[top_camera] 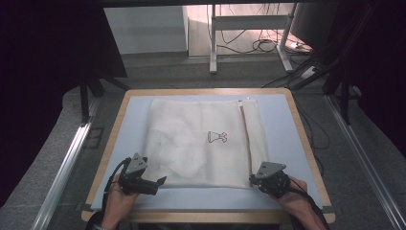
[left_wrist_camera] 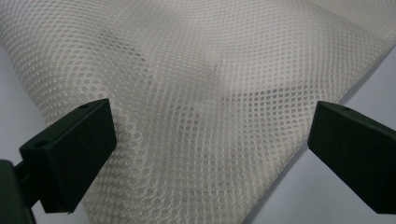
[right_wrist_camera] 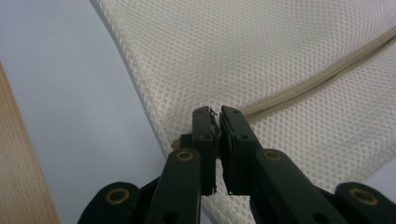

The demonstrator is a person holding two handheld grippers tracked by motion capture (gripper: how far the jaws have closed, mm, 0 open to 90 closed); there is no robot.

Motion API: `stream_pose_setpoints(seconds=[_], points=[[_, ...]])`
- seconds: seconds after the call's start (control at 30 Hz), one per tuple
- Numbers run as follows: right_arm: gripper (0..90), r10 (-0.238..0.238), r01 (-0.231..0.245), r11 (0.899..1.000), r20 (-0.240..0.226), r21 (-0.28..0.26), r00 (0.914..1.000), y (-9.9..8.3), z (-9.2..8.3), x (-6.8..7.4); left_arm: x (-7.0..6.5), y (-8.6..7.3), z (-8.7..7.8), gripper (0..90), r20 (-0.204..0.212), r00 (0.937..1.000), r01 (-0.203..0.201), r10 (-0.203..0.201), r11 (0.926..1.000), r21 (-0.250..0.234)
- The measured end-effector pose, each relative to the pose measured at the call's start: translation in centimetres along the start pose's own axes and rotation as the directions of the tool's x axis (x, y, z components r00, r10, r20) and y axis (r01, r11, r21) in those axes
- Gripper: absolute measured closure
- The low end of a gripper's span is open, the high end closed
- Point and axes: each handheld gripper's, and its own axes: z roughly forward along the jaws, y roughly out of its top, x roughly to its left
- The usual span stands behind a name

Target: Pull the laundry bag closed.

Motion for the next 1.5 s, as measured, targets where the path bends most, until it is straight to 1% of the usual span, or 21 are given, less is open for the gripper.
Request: stream_pose_setpoints(seconds=[0.13,0.27,0.47,0.5,0.57,0.6,0.67,0.73,0.77,0.8,0.83,0.93,1.0,1.07,1.1,1.13,1.17,1.33,1.37,1.4,1.5], points=[[85.4,-0.011,0.011,1.000,-0.004,0.010,0.9999,0.1,0.2,0.0,-0.2,0.1,0.1,0.9,-0.005,1.0000,-0.002,0.002,1.0000,0.002],[85.5,0.003,-0.003,1.000,-0.009,0.006,1.0000,0.1,0.1,-0.1,-0.2,0.3,0.1,0.9,0.001,1.0000,0.006,-0.006,1.0000,-0.004],[85.4,0.052,-0.052,0.998,-0.030,-0.020,0.9982,-0.1,-0.1,-0.5,-0.7,0.9,0.5,0.5,0.001,1.0000,-0.001,0.001,1.0000,-0.004],[85.4,0.055,-0.056,0.998,-0.031,-0.024,0.9980,-0.1,-0.2,-0.6,-1.0,1.3,0.7,0.4,0.010,0.9999,-0.004,0.004,0.9999,-0.011],[85.4,0.070,-0.071,0.997,-0.038,-0.027,0.9969,-0.1,-0.2,-0.7,-1.1,1.7,0.9,1.5,0.063,0.9980,0.010,-0.008,0.9996,-0.027],[85.4,0.070,-0.071,0.997,-0.038,-0.027,0.9969,-0.1,-0.2,-0.7,-1.1,1.7,0.9,1.7,0.063,0.9980,0.010,-0.008,0.9996,-0.027],[85.4,0.069,-0.070,0.997,-0.039,-0.023,0.9969,-0.1,-0.2,-0.7,-1.5,2.2,1.2,2.1,0.090,0.9959,0.012,-0.009,0.9994,-0.032],[85.4,0.064,-0.064,0.998,-0.035,-0.019,0.9973,-0.1,-0.1,-0.7,-2.0,2.6,1.6,3.3,0.097,0.9952,-0.009,0.011,0.9997,-0.022],[85.3,0.060,-0.061,0.998,-0.034,-0.019,0.9976,-0.1,-0.1,-0.7,-2.5,2.9,2.0,5.7,0.091,0.9953,-0.032,0.033,0.9994,-0.016],[85.3,0.060,-0.061,0.998,-0.034,-0.019,0.9976,-0.1,-0.1,-0.7,-2.5,2.9,2.0,6.9,0.091,0.9953,-0.032,0.033,0.9994,-0.016],[85.0,0.057,-0.057,0.998,-0.032,-0.019,0.9979,-0.1,-0.1,-0.7,-2.8,3.2,2.3,8.4,0.109,0.9933,-0.036,0.038,0.9992,-0.019],[84.6,0.056,-0.056,0.998,-0.026,-0.018,0.9981,-0.1,-0.1,-0.6,-3.0,3.5,2.5,14.5,0.127,0.9909,-0.043,0.046,0.9987,-0.028],[84.3,0.057,-0.058,0.998,-0.024,-0.017,0.9981,-0.2,-0.1,-0.6,-3.3,3.9,2.7,18.0,0.155,0.9863,-0.049,0.055,0.9980,-0.041],[84.3,0.058,-0.058,0.998,-0.024,-0.016,0.9981,-0.2,-0.1,-0.6,-3.4,3.9,2.8,21.7,0.161,0.9854,-0.049,0.056,0.9978,-0.045],[84.3,0.057,-0.057,0.998,-0.023,-0.015,0.9981,-0.2,-0.1,-0.6,-3.5,4.2,2.9,23.7,0.177,0.9823,-0.053,0.061,0.9973,-0.051],[84.3,0.057,-0.057,0.998,-0.023,-0.015,0.9981,-0.2,-0.1,-0.6,-3.5,4.2,2.9,25.6,0.177,0.9823,-0.053,0.061,0.9973,-0.051],[84.0,0.058,-0.059,0.998,-0.022,-0.015,0.9980,-0.2,-0.1,-0.6,-3.8,4.5,3.1,28.4,0.192,0.9789,-0.060,0.070,0.9965,-0.058],[83.5,0.076,-0.077,0.997,-0.021,-0.019,0.9969,-0.2,-0.1,-0.7,-4.2,5.0,3.6,36.9,0.204,0.9749,-0.079,0.089,0.9954,-0.054],[83.7,0.078,-0.078,0.997,-0.022,-0.019,0.9967,-0.2,-0.1,-0.7,-4.5,5.4,3.9,37.9,0.213,0.9718,-0.091,0.100,0.9944,-0.054],[83.7,0.078,-0.078,0.997,-0.022,-0.019,0.9967,-0.2,-0.1,-0.7,-4.5,5.4,3.9,39.2,0.213,0.9718,-0.091,0.100,0.9944,-0.054],[84.7,0.084,-0.085,0.996,-0.030,-0.020,0.9960,-0.2,-0.1,-0.7,-5.4,6.0,4.6,42.4,0.230,0.9661,-0.105,0.117,0.9925,-0.062]])
